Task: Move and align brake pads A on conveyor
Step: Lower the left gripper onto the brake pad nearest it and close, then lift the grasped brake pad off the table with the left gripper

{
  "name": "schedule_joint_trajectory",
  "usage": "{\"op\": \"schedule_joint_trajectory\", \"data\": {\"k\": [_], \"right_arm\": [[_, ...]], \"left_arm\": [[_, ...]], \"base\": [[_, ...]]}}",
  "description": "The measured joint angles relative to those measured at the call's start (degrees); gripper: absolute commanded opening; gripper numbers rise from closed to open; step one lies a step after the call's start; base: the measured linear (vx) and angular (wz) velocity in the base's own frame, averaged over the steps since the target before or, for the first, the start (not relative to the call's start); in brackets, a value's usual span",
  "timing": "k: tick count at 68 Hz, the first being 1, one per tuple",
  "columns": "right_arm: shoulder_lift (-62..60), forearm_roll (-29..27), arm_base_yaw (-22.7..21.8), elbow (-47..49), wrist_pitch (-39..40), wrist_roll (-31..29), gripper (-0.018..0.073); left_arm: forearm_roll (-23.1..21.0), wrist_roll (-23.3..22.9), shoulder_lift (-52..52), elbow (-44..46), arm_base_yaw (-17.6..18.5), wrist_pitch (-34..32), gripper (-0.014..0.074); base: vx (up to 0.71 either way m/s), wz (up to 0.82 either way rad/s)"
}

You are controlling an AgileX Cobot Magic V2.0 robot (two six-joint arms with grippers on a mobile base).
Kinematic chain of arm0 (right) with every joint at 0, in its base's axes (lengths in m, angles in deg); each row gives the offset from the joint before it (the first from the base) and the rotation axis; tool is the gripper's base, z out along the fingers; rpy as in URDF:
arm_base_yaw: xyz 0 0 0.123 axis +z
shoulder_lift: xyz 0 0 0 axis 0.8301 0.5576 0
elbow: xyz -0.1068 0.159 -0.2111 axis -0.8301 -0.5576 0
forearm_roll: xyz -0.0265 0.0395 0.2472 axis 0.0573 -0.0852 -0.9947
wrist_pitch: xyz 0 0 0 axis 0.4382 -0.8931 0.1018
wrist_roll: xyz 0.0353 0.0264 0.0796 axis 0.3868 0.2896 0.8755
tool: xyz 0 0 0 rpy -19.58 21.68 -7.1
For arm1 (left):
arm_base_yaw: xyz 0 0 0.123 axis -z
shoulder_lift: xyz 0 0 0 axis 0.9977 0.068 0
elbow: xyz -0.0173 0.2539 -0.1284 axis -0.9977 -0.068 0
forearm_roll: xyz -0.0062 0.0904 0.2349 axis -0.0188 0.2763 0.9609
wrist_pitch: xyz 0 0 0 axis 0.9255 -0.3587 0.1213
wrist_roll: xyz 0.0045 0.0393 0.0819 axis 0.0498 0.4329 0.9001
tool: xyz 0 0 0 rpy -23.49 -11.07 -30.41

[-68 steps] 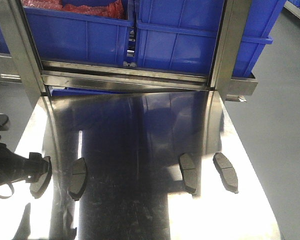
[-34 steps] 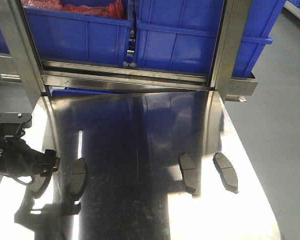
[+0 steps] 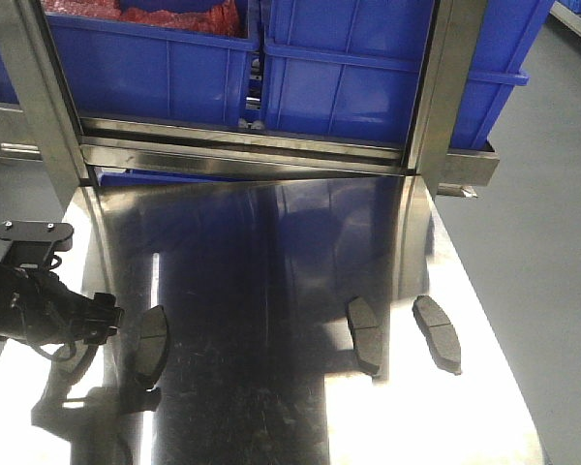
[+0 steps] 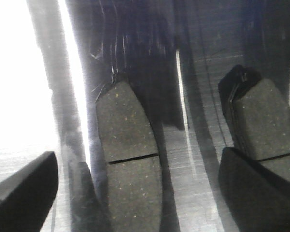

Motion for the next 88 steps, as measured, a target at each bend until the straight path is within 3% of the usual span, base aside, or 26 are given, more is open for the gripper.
{"op": "schedule_joint_trajectory", "data": {"k": [51, 88], "right_arm": [[0.00, 0.00, 0.00, 0.00, 0.00, 0.00, -0.0003], [0.00, 0.00, 0.00, 0.00, 0.00, 0.00, -0.0003]], "left_arm": [[0.20, -0.43, 4.68, 0.39, 0.06, -0.33, 0.0568], [0.20, -0.43, 5.04, 0.55, 0.06, -0.85, 0.0288]], "base": [[0.00, 0.00], [0.00, 0.00]]}}
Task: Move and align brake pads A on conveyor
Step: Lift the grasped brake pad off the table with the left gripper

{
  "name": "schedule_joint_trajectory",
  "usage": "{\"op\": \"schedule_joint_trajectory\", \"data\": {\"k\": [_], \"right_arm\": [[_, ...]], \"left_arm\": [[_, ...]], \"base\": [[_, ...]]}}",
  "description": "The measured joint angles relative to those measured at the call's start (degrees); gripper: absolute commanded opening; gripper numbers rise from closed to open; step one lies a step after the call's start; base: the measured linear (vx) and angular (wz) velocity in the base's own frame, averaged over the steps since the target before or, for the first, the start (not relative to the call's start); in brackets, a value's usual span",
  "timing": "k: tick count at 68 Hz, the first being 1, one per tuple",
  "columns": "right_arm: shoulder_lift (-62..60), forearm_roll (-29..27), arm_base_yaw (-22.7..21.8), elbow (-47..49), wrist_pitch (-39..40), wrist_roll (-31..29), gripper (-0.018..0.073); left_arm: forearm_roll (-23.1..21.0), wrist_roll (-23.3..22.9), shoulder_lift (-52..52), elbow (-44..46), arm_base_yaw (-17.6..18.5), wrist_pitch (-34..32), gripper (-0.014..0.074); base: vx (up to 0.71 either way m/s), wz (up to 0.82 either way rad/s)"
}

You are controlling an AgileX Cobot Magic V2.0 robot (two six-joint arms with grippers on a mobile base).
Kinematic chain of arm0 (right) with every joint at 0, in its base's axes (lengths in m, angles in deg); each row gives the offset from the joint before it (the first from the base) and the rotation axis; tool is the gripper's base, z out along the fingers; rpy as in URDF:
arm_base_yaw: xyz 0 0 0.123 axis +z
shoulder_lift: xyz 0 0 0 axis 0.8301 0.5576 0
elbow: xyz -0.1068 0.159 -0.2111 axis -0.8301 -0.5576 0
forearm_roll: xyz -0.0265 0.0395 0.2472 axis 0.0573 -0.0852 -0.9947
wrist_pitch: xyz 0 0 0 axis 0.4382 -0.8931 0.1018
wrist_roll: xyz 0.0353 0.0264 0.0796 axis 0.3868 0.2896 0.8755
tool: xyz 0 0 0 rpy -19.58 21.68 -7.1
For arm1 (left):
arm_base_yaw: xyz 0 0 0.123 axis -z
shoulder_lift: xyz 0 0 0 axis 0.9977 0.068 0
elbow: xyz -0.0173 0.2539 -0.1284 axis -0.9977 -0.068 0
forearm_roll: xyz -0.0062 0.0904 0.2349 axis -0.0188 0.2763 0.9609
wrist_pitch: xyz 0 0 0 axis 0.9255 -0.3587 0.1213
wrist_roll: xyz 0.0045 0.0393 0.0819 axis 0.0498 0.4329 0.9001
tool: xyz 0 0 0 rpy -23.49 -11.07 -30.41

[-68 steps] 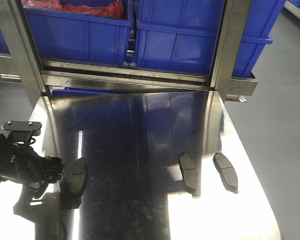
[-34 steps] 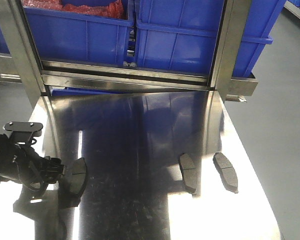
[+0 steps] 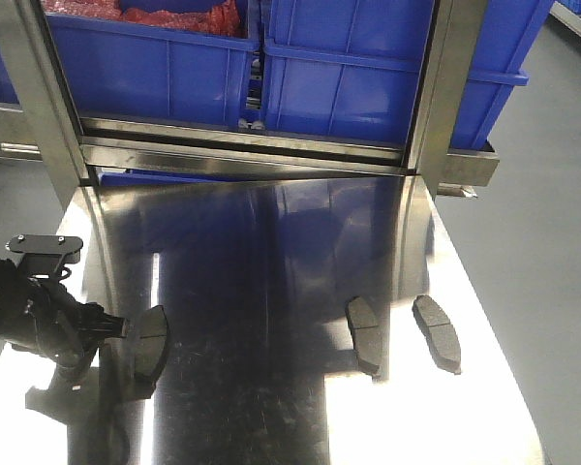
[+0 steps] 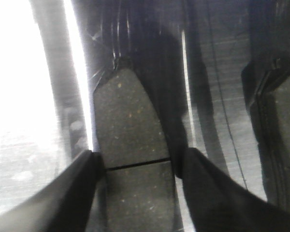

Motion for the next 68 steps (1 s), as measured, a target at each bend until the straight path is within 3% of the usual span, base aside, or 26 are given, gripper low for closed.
{"op": "schedule_joint_trajectory", "data": {"k": [45, 68], "right_arm": [[0.00, 0.00, 0.00, 0.00, 0.00, 0.00, -0.0003], [0.00, 0.00, 0.00, 0.00, 0.00, 0.00, -0.0003]], "left_arm": [[0.00, 0.00, 0.01, 0.00, 0.00, -0.40, 0.0015], [-0.18, 0.00, -5.49, -0.13, 0.00, -0.40, 0.0011]], "base": [[0.00, 0.00], [0.00, 0.00]]}}
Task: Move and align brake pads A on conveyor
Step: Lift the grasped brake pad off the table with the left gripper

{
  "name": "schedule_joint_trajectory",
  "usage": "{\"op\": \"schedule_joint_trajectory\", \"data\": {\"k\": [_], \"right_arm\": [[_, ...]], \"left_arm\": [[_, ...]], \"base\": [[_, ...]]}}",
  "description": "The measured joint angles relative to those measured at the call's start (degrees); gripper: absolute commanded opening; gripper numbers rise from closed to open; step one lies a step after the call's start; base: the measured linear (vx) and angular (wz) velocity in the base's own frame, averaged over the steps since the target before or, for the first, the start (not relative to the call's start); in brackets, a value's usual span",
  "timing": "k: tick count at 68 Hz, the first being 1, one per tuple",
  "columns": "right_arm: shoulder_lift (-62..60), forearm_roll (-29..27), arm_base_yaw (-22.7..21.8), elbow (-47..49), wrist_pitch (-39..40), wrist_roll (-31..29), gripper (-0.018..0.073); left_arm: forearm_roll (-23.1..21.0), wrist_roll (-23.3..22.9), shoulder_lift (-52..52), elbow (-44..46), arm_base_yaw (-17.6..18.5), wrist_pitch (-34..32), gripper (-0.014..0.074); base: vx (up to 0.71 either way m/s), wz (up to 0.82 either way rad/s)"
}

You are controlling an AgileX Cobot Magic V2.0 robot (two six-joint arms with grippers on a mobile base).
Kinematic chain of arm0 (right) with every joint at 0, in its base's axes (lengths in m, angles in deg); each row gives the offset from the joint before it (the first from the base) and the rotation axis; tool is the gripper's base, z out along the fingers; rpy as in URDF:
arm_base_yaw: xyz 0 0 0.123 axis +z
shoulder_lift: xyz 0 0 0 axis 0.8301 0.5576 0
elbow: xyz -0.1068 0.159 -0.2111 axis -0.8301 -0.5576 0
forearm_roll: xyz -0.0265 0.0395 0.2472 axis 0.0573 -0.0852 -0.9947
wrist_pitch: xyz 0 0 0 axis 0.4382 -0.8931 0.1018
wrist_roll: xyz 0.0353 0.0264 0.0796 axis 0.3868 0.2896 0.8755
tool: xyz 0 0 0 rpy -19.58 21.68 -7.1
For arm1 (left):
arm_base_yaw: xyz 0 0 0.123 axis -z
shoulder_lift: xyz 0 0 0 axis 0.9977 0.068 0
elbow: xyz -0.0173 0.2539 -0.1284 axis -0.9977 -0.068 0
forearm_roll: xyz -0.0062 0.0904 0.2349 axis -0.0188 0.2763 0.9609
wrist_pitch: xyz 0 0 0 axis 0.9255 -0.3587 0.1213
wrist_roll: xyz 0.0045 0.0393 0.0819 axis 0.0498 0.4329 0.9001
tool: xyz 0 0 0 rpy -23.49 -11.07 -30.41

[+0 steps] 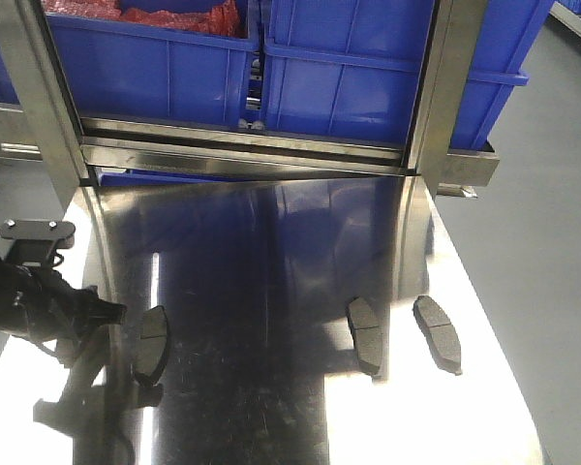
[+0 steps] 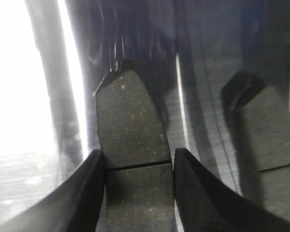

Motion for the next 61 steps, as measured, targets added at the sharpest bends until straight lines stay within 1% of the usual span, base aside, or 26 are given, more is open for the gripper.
{"op": "schedule_joint_trajectory", "data": {"k": [12, 31, 38, 54, 61], "right_arm": [[0.00, 0.00, 0.00, 0.00, 0.00, 0.00, -0.0003], [0.00, 0.00, 0.00, 0.00, 0.00, 0.00, -0.0003], [0.00, 0.00, 0.00, 0.00, 0.00, 0.00, -0.0003], [0.00, 0.00, 0.00, 0.00, -0.05, 0.00, -0.0003], [0.00, 0.00, 0.00, 0.00, -0.05, 0.00, -0.0003]], "left_arm": [[0.00, 0.00, -5.51, -0.49, 0.00, 0.11, 0.0017], [0.00, 0.00, -17.65, -0.49, 0.00, 3.46, 0.0024], [0.25, 0.00, -22.99, -0.49, 0.00, 5.68, 0.0025], [2.74, 0.00, -35.19, -0.49, 0.00, 12.76, 0.0027], [2.97, 0.00, -40.54, -0.49, 0.00, 14.90, 0.0027]], "base": [[0.00, 0.00], [0.00, 0.00], [0.00, 0.00], [0.00, 0.00], [0.00, 0.00]]}}
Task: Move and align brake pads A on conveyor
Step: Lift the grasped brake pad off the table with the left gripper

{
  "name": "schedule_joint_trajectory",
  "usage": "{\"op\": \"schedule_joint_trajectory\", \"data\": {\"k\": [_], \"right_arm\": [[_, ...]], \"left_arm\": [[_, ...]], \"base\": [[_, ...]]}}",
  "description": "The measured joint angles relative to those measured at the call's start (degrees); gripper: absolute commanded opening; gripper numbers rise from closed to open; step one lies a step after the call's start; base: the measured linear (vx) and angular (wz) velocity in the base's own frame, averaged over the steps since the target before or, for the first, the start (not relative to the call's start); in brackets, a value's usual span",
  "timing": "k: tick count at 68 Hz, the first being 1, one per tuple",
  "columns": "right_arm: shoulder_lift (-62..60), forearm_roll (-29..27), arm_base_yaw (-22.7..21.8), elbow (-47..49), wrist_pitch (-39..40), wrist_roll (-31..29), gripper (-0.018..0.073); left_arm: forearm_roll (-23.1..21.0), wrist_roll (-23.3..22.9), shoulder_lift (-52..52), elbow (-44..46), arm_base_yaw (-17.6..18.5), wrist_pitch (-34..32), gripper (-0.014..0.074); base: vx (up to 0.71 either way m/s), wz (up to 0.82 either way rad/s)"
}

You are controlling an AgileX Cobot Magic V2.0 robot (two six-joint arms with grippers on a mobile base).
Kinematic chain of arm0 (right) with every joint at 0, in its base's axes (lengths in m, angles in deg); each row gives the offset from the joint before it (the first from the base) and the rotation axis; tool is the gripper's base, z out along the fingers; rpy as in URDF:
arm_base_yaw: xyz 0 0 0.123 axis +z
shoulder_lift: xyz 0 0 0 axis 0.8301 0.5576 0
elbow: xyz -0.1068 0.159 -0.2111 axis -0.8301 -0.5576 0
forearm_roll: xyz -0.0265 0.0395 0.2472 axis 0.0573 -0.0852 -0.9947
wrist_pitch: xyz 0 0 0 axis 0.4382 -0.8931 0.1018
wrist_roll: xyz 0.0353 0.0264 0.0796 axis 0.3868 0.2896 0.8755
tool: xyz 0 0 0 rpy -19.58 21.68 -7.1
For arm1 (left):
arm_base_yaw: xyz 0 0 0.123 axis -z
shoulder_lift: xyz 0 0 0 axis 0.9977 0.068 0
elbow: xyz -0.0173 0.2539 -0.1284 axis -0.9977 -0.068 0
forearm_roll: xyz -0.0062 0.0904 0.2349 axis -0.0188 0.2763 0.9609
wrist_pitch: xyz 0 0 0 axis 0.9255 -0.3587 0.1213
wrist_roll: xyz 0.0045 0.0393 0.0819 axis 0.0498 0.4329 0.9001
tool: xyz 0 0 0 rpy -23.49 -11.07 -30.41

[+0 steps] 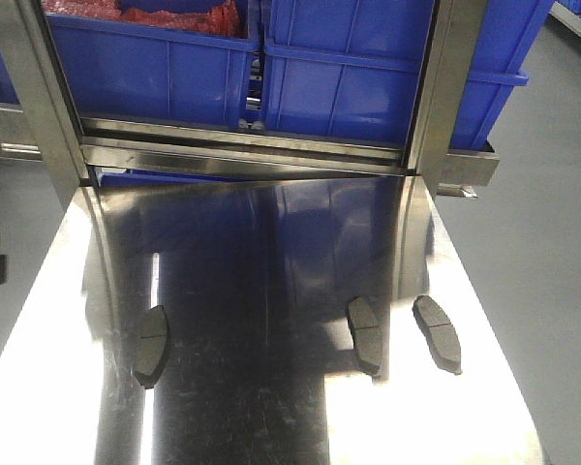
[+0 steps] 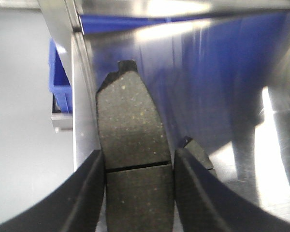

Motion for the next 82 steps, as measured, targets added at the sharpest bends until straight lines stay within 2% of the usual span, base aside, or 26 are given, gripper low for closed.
{"op": "schedule_joint_trajectory", "data": {"k": [26, 82], "right_arm": [[0.00, 0.00, 0.00, 0.00, 0.04, 0.00, -0.0003], [0.00, 0.00, 0.00, 0.00, 0.04, 0.00, -0.0003]], "left_arm": [[0.00, 0.00, -12.24, 0.00, 0.00, 3.19, 0.0027], [0.00, 0.00, -12.92, 0.00, 0.00, 3.64, 0.0027]], "base": [[0.00, 0.00], [0.00, 0.00]]}}
